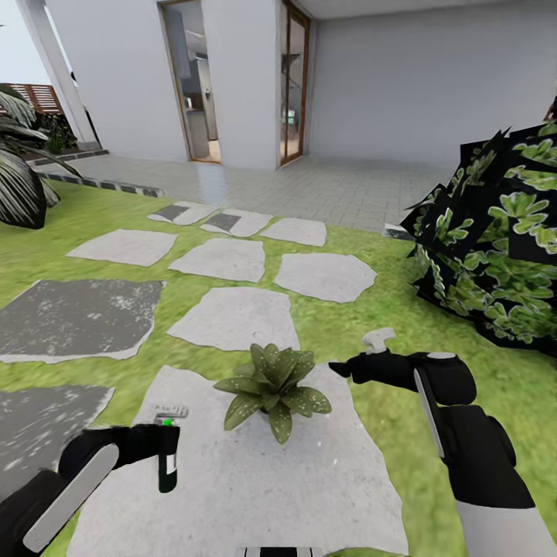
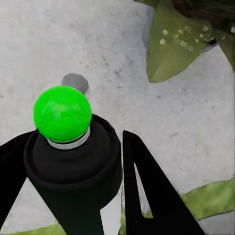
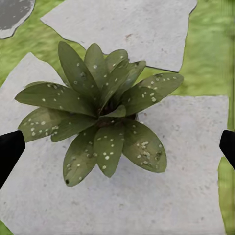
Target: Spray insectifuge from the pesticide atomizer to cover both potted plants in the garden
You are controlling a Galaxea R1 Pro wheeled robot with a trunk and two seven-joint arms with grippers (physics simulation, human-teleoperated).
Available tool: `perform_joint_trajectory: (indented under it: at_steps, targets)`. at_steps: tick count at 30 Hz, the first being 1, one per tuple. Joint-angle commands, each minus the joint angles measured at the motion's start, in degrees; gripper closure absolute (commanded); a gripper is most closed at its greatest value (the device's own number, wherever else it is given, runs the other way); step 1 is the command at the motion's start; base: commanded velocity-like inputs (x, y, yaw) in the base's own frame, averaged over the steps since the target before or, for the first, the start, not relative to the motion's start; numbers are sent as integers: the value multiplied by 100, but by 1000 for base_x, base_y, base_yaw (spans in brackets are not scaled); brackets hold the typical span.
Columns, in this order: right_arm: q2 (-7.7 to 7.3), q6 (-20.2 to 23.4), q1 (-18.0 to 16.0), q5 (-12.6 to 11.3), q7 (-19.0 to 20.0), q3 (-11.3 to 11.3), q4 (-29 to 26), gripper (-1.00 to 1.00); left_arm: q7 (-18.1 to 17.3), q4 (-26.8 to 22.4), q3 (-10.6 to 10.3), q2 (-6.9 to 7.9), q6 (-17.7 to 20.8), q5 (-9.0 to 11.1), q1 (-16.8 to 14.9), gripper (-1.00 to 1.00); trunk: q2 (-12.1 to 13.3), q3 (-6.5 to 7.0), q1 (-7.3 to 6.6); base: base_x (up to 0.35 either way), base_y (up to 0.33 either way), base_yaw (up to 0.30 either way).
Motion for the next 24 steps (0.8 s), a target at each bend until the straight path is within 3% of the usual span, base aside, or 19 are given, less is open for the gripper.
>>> perform_joint_trajectory:
  at_steps: [1, 3, 5, 14, 18, 22, 24]
  targets:
    - [5, 17, -8, 58, 59, -12, -5, -100, 40, -5, -133, 2, -199, -88, -3, 100, -2, -5, -1, -14, 16, -5]
    - [31, 17, -28, 58, 57, -23, -5, -100, 20, 6, -403, -2, -598, -281, -1, 100, -2, -5, -1, -53, 43, -27]
    - [28, 17, -71, 58, 59, -25, -5, -100, -4, 22, -535, -3, -721, -337, 1, 100, -2, -5, -1, -88, 183, -149]
    - [-1, 17, -111, 58, 64, -27, -5, -100, -829, 474, -703, -90, -699, -432, -56, 100, -2, -5, -1, -16, 303, -254]
    - [-5, 17, -127, 58, 67, -28, -5, -100, -1297, 507, -701, -279, -220, -740, -222, 100, -2, -5, -1, 88, 329, -275]
    - [-7, 17, -138, 58, 68, -28, -5, -100, -1473, 567, -700, -483, 168, -1013, -409, 100, -2, -5, -1, 118, 329, -275]
    - [-11, 17, -140, 58, 68, -28, -5, -100, -1489, 669, -700, -696, 837, -1057, -741, 100, -2, -5, -1, 132, 327, -276]
